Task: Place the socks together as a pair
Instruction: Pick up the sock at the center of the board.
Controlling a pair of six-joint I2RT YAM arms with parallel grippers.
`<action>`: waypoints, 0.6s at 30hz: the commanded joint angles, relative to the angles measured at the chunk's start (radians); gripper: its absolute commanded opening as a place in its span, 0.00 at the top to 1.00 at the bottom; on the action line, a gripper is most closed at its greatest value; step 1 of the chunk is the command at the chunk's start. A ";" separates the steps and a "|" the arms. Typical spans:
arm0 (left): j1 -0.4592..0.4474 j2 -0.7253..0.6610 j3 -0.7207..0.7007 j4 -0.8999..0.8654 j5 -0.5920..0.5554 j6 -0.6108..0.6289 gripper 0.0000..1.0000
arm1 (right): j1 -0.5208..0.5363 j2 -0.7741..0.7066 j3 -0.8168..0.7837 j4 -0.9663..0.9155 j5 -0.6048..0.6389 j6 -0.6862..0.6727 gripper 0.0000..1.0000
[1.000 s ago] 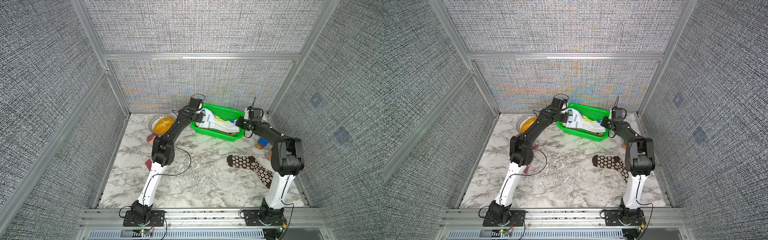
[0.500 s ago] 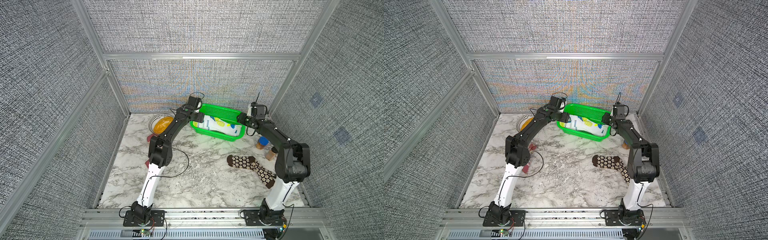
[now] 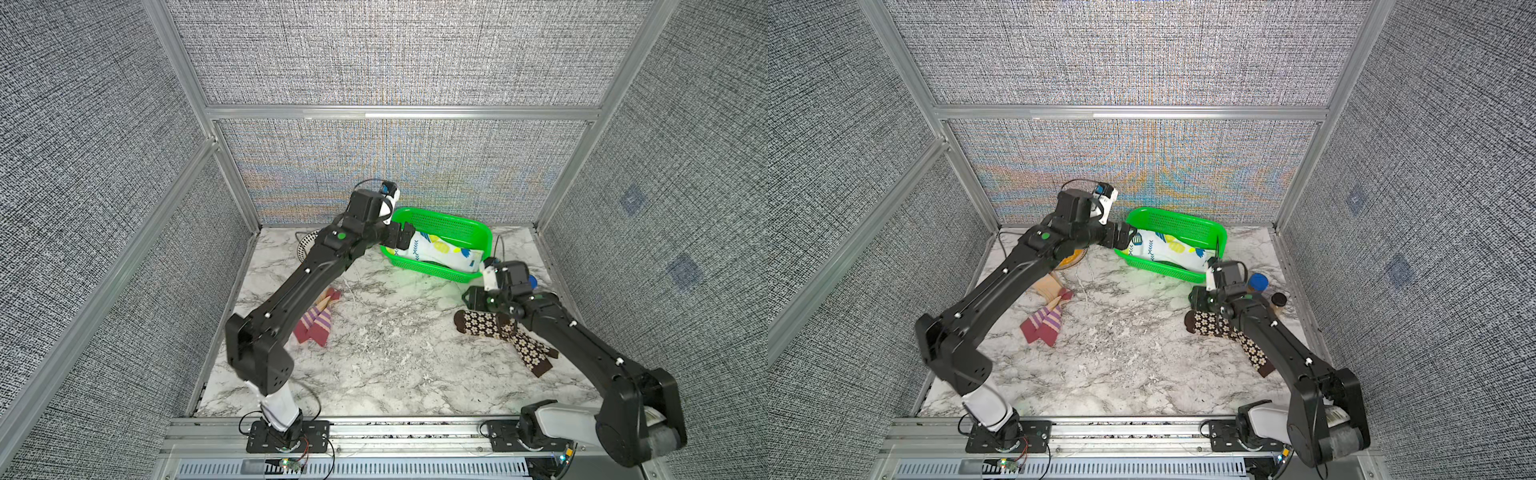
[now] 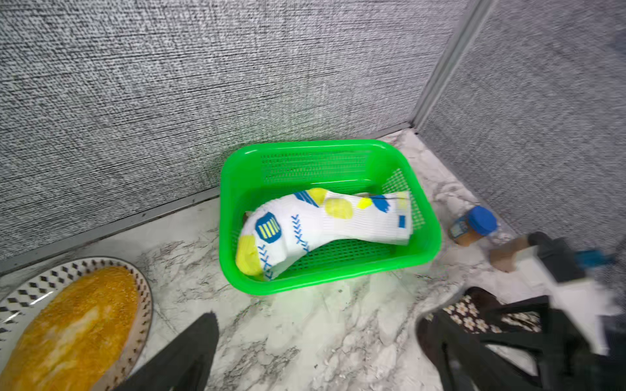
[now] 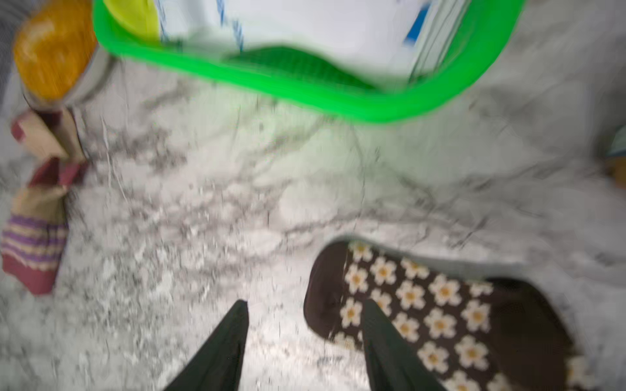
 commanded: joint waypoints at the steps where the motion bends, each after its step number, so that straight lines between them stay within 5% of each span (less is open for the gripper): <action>1: -0.027 -0.113 -0.160 0.045 0.005 -0.042 0.01 | 0.062 -0.003 -0.075 -0.005 0.076 0.041 0.44; 7: -0.067 -0.371 -0.542 0.107 -0.008 -0.143 0.01 | 0.122 0.117 -0.057 0.007 0.212 0.031 0.46; 13: -0.071 -0.523 -0.764 0.105 -0.032 -0.212 0.01 | 0.138 0.211 -0.035 0.060 0.231 0.010 0.54; 18: -0.071 -0.600 -0.850 0.088 -0.063 -0.237 0.02 | 0.137 0.263 -0.035 0.088 0.266 0.008 0.74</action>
